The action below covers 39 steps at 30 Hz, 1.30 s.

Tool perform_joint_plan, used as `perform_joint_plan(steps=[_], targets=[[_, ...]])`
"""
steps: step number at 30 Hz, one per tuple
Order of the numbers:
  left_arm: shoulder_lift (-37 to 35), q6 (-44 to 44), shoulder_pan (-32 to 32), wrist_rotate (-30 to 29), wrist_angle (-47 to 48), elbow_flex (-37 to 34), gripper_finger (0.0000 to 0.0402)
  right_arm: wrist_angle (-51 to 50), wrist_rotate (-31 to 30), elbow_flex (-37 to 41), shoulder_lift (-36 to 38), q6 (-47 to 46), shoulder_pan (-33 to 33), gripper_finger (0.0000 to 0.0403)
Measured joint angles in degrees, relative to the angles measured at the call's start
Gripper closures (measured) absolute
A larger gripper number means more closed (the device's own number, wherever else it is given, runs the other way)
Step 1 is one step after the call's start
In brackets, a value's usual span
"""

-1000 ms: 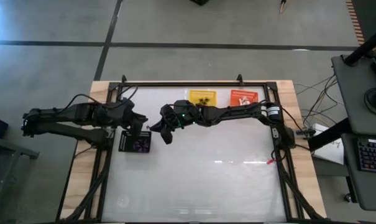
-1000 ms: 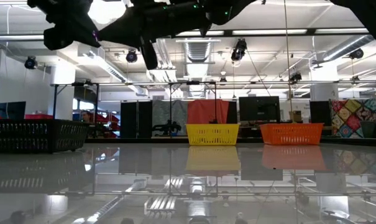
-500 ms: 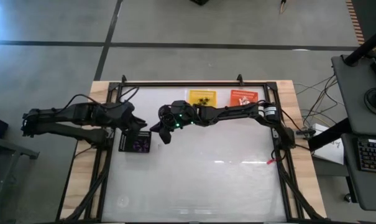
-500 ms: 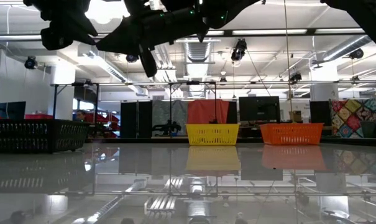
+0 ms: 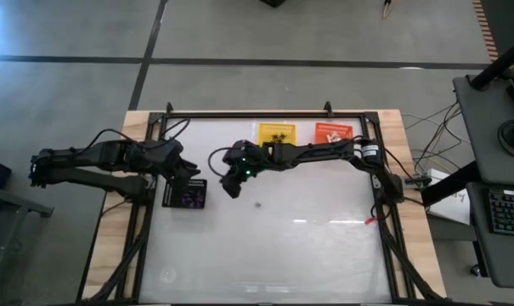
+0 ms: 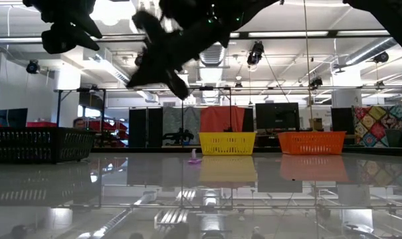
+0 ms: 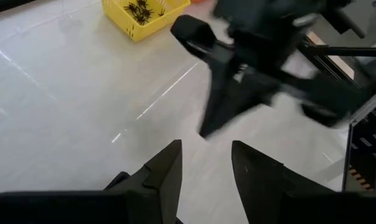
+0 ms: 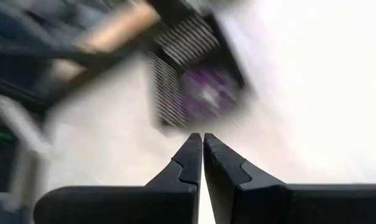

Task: Sort Halloween decoration
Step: Put the purple witch hat toy into the black bin

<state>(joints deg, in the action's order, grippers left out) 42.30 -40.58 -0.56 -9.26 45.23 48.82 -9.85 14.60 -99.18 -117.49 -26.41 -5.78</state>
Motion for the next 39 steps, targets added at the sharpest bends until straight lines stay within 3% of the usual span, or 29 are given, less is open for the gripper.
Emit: perform_joint_plan(steps=[5,13,22,26,31,35,39], targets=[[0.02,0.00,0.00,0.98,-0.02,0.00,0.0278,-17.65,-5.51,0.05,0.00,1.84,-0.23,0.0394],[0.09,2.04,0.00,0.96,-0.04,0.00,0.0278,-35.83,-5.66,0.07,0.00,4.57,-0.10,0.0393],[0.09,2.60,0.00,0.94,-0.02,-0.04,0.0278,-37.90,0.99,0.27,0.04,9.82,1.67,0.0393],[0.09,2.60,0.00,0.94,-0.02,-0.04,0.0278,-38.81,2.30,1.36,0.04,16.93,3.83,0.0393],[0.09,2.60,0.00,0.90,0.00,-0.07,0.0278,-36.41,2.07,3.38,0.05,26.08,6.27,0.0394],[0.09,2.60,0.00,0.90,0.00,-0.07,0.0278,-32.27,1.71,3.96,0.07,29.01,6.40,0.0394],[0.09,2.60,0.00,0.90,0.00,-0.09,0.0278,-31.59,-2.64,4.07,0.07,27.74,6.40,0.0394]])
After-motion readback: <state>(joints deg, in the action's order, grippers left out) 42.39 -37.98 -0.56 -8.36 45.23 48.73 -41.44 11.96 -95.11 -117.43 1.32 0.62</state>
